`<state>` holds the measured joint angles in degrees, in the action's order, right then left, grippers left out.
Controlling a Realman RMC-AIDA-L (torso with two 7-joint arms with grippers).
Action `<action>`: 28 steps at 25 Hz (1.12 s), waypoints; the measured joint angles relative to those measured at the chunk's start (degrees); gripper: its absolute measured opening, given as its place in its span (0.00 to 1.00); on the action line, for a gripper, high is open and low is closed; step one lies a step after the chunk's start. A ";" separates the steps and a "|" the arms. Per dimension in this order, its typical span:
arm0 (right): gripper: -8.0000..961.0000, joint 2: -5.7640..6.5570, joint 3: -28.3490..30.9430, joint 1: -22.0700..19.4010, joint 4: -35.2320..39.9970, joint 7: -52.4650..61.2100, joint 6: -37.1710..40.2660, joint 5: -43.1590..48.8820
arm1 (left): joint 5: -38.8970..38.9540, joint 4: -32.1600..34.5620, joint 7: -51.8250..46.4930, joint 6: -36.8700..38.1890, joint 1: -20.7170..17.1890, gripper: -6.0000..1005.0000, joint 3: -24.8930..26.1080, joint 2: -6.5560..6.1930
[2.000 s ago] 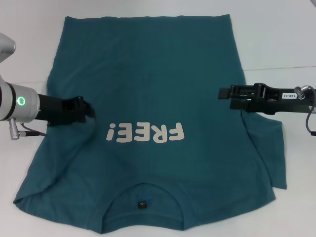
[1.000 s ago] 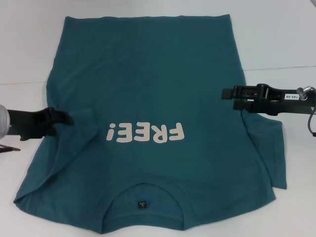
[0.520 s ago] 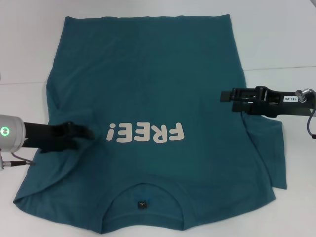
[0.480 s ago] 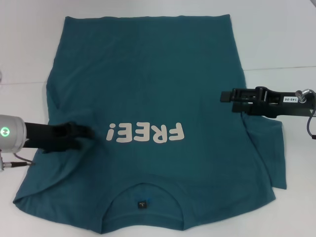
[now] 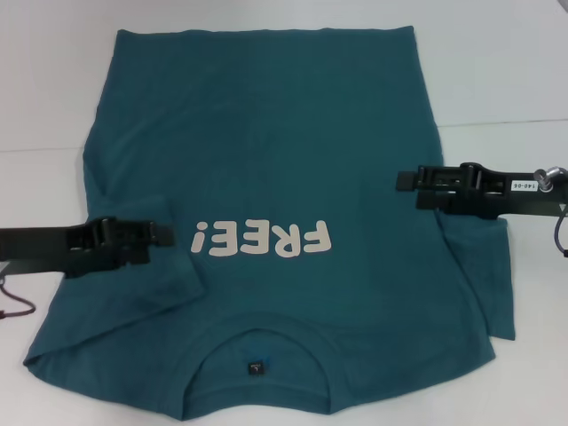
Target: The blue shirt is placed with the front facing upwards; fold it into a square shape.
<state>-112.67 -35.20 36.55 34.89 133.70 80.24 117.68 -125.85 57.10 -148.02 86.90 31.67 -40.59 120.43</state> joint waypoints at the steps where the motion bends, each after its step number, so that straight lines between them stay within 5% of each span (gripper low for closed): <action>1: 0.75 0.00 -0.11 0.00 0.00 -0.08 0.03 0.05 | 0.02 -0.65 1.38 0.52 -0.03 0.59 0.59 -0.31; 7: 0.73 0.36 -0.20 0.10 0.01 -1.87 1.16 0.26 | 2.93 -2.80 25.42 9.64 -1.11 0.59 7.07 -0.73; 13: 0.72 0.49 -0.23 -0.18 0.08 -3.43 1.85 0.27 | 9.87 -3.32 47.92 15.37 -6.79 0.59 8.85 1.65; 22: 0.70 1.09 0.44 0.04 0.57 -4.74 3.85 0.06 | 14.80 -5.93 50.86 16.05 -9.72 0.58 8.58 2.70; 28: 0.68 4.14 -1.10 0.48 0.90 0.56 5.79 4.64 | 14.93 -6.73 49.05 15.92 -9.73 0.58 8.80 2.62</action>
<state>-108.53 -36.30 37.03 35.79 134.26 86.03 122.33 -110.92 50.37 -98.98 102.82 21.93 -31.79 123.05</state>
